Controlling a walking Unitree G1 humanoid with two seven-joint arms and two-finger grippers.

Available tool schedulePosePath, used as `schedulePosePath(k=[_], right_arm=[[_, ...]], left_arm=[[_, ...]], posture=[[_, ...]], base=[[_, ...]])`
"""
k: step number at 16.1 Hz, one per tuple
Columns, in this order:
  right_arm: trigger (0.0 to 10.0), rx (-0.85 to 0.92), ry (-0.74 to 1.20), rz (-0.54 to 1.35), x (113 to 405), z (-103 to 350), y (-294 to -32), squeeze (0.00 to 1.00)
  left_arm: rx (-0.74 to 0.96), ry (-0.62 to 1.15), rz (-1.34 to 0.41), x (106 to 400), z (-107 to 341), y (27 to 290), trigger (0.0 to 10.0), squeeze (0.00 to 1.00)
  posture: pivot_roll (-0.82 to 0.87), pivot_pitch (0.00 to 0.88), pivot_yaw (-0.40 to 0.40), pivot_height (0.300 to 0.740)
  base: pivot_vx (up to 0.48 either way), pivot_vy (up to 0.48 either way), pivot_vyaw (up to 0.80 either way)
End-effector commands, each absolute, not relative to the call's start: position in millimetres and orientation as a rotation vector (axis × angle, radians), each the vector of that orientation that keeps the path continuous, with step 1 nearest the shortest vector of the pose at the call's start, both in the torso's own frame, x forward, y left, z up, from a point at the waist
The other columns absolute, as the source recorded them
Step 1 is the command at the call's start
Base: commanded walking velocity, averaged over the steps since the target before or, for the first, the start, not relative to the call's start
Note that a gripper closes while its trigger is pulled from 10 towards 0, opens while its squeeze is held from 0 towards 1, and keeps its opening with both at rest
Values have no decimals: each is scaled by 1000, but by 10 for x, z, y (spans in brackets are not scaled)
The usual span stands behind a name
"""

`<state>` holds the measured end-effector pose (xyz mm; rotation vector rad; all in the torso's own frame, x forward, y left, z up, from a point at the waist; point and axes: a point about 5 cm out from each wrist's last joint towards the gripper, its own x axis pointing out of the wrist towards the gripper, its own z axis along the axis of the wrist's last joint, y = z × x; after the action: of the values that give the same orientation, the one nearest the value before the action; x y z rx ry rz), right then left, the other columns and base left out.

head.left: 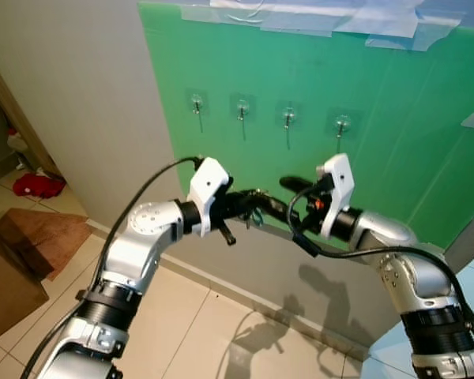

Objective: Hang keys on a hook

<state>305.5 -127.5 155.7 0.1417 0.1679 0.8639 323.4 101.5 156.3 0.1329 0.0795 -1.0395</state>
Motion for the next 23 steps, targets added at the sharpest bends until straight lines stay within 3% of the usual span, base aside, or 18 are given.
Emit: schedulePosePath(k=[1,6,18,23], right_arm=[[10000,161,153,872,3041,1608,-1308,0],[10000,151,181,895,2964,1586,-1380,0],[10000,116,167,961,3010,1587,-1068,0],[10000,91,157,928,3059,1572,-1097,0]], left_arm=[[154,33,-1038,3253,1671,1035,0,0],[170,40,-1023,3302,1679,1082,0,0],[172,22,-1076,3285,1716,969,0,0],[167,9,-1093,3264,1749,932,0,0]], posture=[[-75,0,73,740],[-80,0,79,740],[-77,0,86,740],[-78,0,84,740]], base=[[0,0,0],[0,0,0],[0,0,0],[0,0,0]])
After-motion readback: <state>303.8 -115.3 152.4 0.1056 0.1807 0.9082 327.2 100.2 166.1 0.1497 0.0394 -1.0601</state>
